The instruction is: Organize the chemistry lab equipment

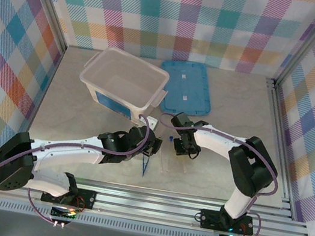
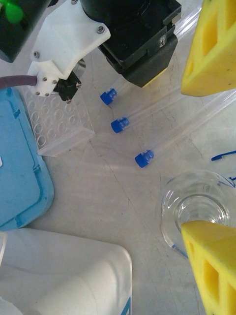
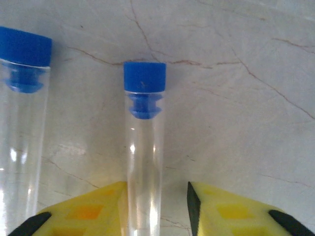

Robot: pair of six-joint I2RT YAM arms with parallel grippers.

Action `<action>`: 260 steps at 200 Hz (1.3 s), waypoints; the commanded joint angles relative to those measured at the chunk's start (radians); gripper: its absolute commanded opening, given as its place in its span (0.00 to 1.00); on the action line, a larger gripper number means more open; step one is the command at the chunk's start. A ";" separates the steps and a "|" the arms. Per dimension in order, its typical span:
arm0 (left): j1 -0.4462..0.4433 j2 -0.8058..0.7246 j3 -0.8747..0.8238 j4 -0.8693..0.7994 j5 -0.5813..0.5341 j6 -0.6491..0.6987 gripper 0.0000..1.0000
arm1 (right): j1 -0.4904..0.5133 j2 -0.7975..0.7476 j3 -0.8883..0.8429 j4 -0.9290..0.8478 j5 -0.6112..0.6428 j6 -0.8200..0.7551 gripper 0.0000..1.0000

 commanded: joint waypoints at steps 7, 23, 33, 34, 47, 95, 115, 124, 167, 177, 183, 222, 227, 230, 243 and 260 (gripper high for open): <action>-0.006 -0.013 -0.013 -0.013 -0.006 -0.016 0.67 | 0.003 0.032 0.026 -0.023 -0.009 -0.012 0.36; -0.006 -0.011 -0.011 -0.015 -0.006 -0.016 0.68 | 0.004 0.042 0.032 -0.027 -0.006 -0.012 0.29; -0.006 -0.007 -0.009 -0.014 -0.004 -0.016 0.68 | 0.003 0.053 0.038 -0.036 -0.001 -0.009 0.25; -0.007 -0.006 -0.009 -0.014 -0.004 -0.016 0.68 | 0.004 0.053 0.039 -0.037 -0.001 -0.009 0.25; -0.007 -0.002 -0.006 -0.014 0.000 -0.016 0.68 | 0.004 0.063 0.044 -0.045 0.002 -0.006 0.23; -0.006 0.014 0.014 -0.010 0.017 -0.005 0.69 | 0.004 0.050 0.039 -0.053 -0.002 0.006 0.13; -0.006 0.019 0.031 -0.010 0.024 0.003 0.69 | 0.004 0.006 0.040 -0.070 0.001 0.014 0.13; -0.006 0.022 0.040 -0.011 0.028 0.009 0.69 | 0.003 -0.024 0.043 -0.081 0.002 0.019 0.13; 0.007 0.025 0.073 0.005 0.070 0.012 0.69 | -0.015 -0.161 0.057 -0.102 0.007 0.056 0.12; 0.014 0.029 0.085 0.005 0.086 0.010 0.69 | -0.023 -0.180 0.070 -0.110 0.010 0.067 0.11; 0.018 0.031 0.092 0.001 0.096 0.008 0.69 | -0.028 -0.195 0.075 -0.108 0.015 0.078 0.11; 0.059 0.049 0.130 0.017 0.211 -0.007 0.69 | -0.118 -0.292 0.093 -0.043 -0.027 0.156 0.11; 0.066 0.054 0.133 0.023 0.235 -0.010 0.69 | -0.129 -0.303 0.097 -0.031 -0.034 0.165 0.11; 0.070 0.059 0.136 0.026 0.249 -0.012 0.69 | -0.136 -0.308 0.099 -0.024 -0.038 0.172 0.11; 0.081 0.073 0.143 0.040 0.295 -0.021 0.67 | -0.150 -0.323 0.117 0.003 -0.040 0.195 0.11; 0.086 0.092 0.143 0.068 0.343 -0.029 0.65 | -0.151 -0.328 0.146 0.022 -0.033 0.221 0.10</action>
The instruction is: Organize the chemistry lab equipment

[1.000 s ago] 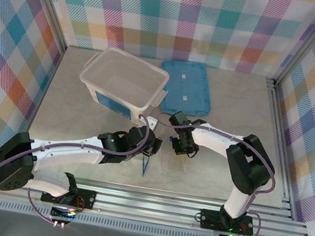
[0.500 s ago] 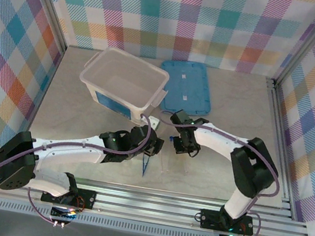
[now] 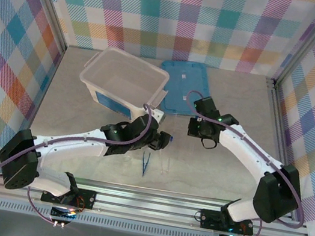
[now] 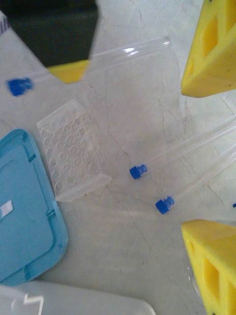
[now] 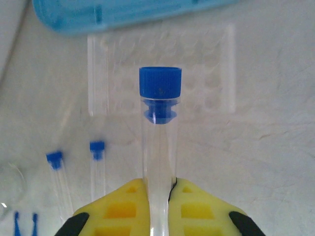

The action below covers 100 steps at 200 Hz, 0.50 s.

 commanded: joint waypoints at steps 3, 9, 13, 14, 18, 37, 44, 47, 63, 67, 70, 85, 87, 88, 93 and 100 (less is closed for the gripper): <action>0.014 0.033 0.028 0.057 0.125 -0.023 0.65 | -0.002 -0.029 0.063 0.060 -0.014 0.075 0.10; 0.017 0.041 0.027 0.071 0.153 -0.027 0.65 | -0.002 -0.030 0.068 0.073 -0.016 0.082 0.10; 0.017 0.048 0.026 0.080 0.170 -0.031 0.65 | -0.003 -0.030 0.072 0.081 -0.018 0.087 0.10; 0.017 0.050 0.026 0.083 0.174 -0.032 0.65 | -0.002 -0.030 0.073 0.083 -0.019 0.088 0.10; 0.020 0.055 0.027 0.093 0.190 -0.037 0.65 | -0.002 -0.027 0.079 0.085 -0.021 0.094 0.10; 0.034 0.075 0.016 0.150 0.270 -0.074 0.64 | -0.002 -0.024 0.099 0.102 -0.054 0.115 0.10; 0.041 0.077 0.009 0.172 0.294 -0.091 0.64 | -0.002 -0.026 0.102 0.104 -0.067 0.124 0.10; 0.044 0.076 0.006 0.182 0.305 -0.097 0.64 | -0.001 -0.027 0.100 0.106 -0.073 0.126 0.10; 0.057 0.072 -0.011 0.228 0.337 -0.121 0.63 | -0.001 -0.039 0.089 0.120 -0.102 0.141 0.10; 0.060 0.071 -0.015 0.239 0.342 -0.123 0.63 | -0.002 -0.043 0.083 0.127 -0.111 0.148 0.10; 0.061 0.071 -0.018 0.245 0.345 -0.126 0.63 | -0.002 -0.044 0.079 0.133 -0.118 0.151 0.10; 0.070 0.069 -0.031 0.276 0.350 -0.137 0.62 | 0.001 -0.052 0.064 0.166 -0.162 0.167 0.11; 0.072 0.070 -0.033 0.282 0.351 -0.141 0.62 | 0.002 -0.052 0.062 0.170 -0.168 0.171 0.11; 0.073 0.070 -0.034 0.285 0.352 -0.144 0.62 | 0.002 -0.052 0.061 0.171 -0.172 0.172 0.11; 0.080 0.071 -0.043 0.304 0.360 -0.155 0.61 | 0.003 -0.051 0.060 0.178 -0.186 0.180 0.11; 0.091 0.075 -0.051 0.330 0.376 -0.172 0.60 | 0.007 -0.052 0.057 0.185 -0.197 0.188 0.11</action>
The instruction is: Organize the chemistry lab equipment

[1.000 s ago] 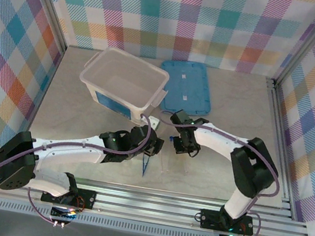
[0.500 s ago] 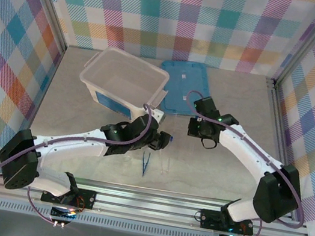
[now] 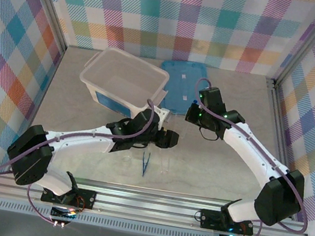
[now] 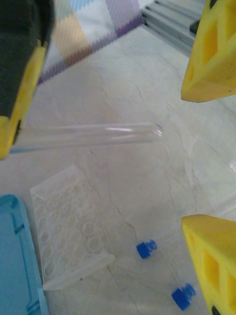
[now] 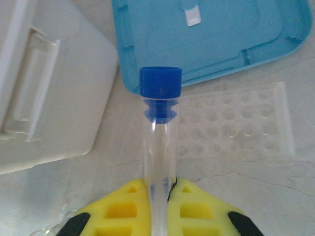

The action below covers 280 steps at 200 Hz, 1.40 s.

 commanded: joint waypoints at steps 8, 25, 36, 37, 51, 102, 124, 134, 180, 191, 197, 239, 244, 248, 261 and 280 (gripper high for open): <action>0.037 0.009 -0.039 0.130 0.088 -0.079 0.59 | 0.021 -0.031 -0.014 0.070 -0.084 0.059 0.11; 0.043 0.032 -0.027 0.120 0.093 -0.084 0.57 | 0.036 -0.040 -0.013 0.078 -0.089 0.066 0.11; 0.048 0.037 -0.030 0.130 0.094 -0.089 0.57 | 0.042 -0.046 -0.013 0.083 -0.095 0.069 0.11; 0.049 0.037 -0.031 0.132 0.094 -0.089 0.57 | 0.042 -0.046 -0.012 0.082 -0.096 0.070 0.11; 0.059 0.037 -0.041 0.160 0.109 -0.102 0.56 | 0.050 -0.043 -0.007 0.081 -0.109 0.076 0.11; 0.068 0.052 -0.038 0.206 0.139 -0.123 0.51 | 0.064 -0.037 -0.019 0.104 -0.129 0.103 0.11; 0.074 0.053 -0.043 0.220 0.148 -0.133 0.42 | 0.066 -0.035 -0.025 0.110 -0.123 0.106 0.11; 0.075 0.052 -0.043 0.221 0.151 -0.135 0.38 | 0.065 -0.033 -0.027 0.112 -0.118 0.109 0.11; 0.081 0.053 -0.049 0.231 0.166 -0.145 0.30 | 0.067 -0.021 -0.024 0.118 -0.104 0.114 0.11; 0.081 0.053 -0.053 0.234 0.168 -0.149 0.26 | 0.066 -0.023 -0.024 0.114 -0.101 0.114 0.11; 0.084 0.053 -0.053 0.236 0.171 -0.151 0.24 | 0.067 -0.023 -0.024 0.116 -0.099 0.113 0.11; 0.093 0.073 -0.045 0.254 0.195 -0.156 0.15 | 0.066 -0.023 -0.020 0.110 -0.105 0.113 0.11; 0.094 0.075 -0.043 0.256 0.194 -0.156 0.14 | 0.065 -0.023 -0.018 0.108 -0.105 0.113 0.11; 0.094 0.076 -0.045 0.258 0.194 -0.156 0.13 | 0.065 -0.022 -0.017 0.106 -0.105 0.113 0.11; 0.096 0.084 -0.039 0.264 0.200 -0.159 0.09 | 0.064 -0.022 -0.014 0.105 -0.109 0.115 0.11; 0.101 0.094 -0.029 0.264 0.209 -0.157 0.04 | 0.066 -0.024 -0.023 0.113 -0.110 0.115 0.11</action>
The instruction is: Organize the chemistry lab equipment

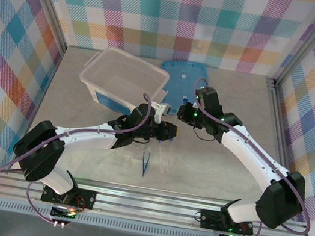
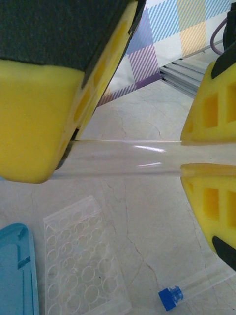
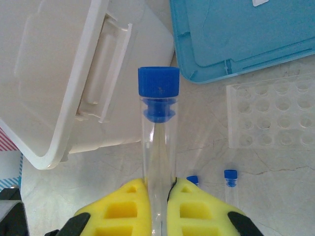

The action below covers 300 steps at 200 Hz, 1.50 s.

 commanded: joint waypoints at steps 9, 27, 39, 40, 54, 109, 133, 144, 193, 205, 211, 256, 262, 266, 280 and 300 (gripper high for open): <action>0.018 0.025 0.016 0.025 0.031 -0.010 0.04 | 0.005 -0.011 -0.011 0.023 -0.009 0.021 0.12; 0.021 0.019 0.022 0.012 0.037 0.001 0.03 | 0.005 -0.028 -0.032 0.030 -0.004 0.028 0.18; 0.022 0.012 0.025 -0.007 0.036 0.018 0.03 | 0.004 -0.040 -0.042 0.034 -0.003 0.032 0.24; 0.023 0.011 0.026 -0.009 0.036 0.020 0.03 | 0.004 -0.040 -0.043 0.034 -0.003 0.031 0.25; 0.022 0.008 0.028 -0.022 0.026 0.035 0.02 | -0.002 -0.039 -0.027 0.014 -0.012 0.027 0.33; 0.024 0.025 0.069 -0.079 0.039 0.090 0.02 | -0.023 -0.072 -0.017 -0.029 -0.018 -0.002 0.63; 0.023 0.025 0.073 -0.090 0.030 0.100 0.02 | -0.034 -0.077 -0.010 -0.058 -0.030 -0.018 0.65; 0.023 0.025 0.070 -0.083 0.039 0.098 0.01 | -0.036 -0.084 -0.011 -0.065 -0.032 -0.026 0.66; 0.020 0.036 0.090 -0.138 0.057 0.144 0.01 | -0.089 -0.121 0.000 -0.125 -0.103 -0.087 0.82; 0.018 0.048 0.111 -0.178 0.060 0.168 0.01 | -0.116 -0.111 0.030 -0.171 -0.149 -0.109 0.83; 0.015 0.050 0.115 -0.191 0.060 0.179 0.00 | -0.126 -0.106 0.043 -0.189 -0.175 -0.129 0.83; -0.010 0.030 0.128 -0.249 0.021 0.275 0.00 | -0.224 -0.071 0.071 -0.256 -0.351 -0.209 0.83; -0.013 0.026 0.130 -0.256 0.016 0.288 0.00 | -0.239 -0.064 0.071 -0.256 -0.384 -0.212 0.82; -0.014 0.024 0.129 -0.261 0.012 0.297 0.00 | -0.247 -0.061 0.072 -0.258 -0.401 -0.213 0.81; -0.021 0.022 0.137 -0.287 0.007 0.328 0.00 | -0.273 -0.043 0.075 -0.260 -0.477 -0.222 0.79; -0.032 0.010 0.133 -0.298 0.003 0.365 0.00 | -0.280 -0.020 0.086 -0.276 -0.512 -0.246 0.75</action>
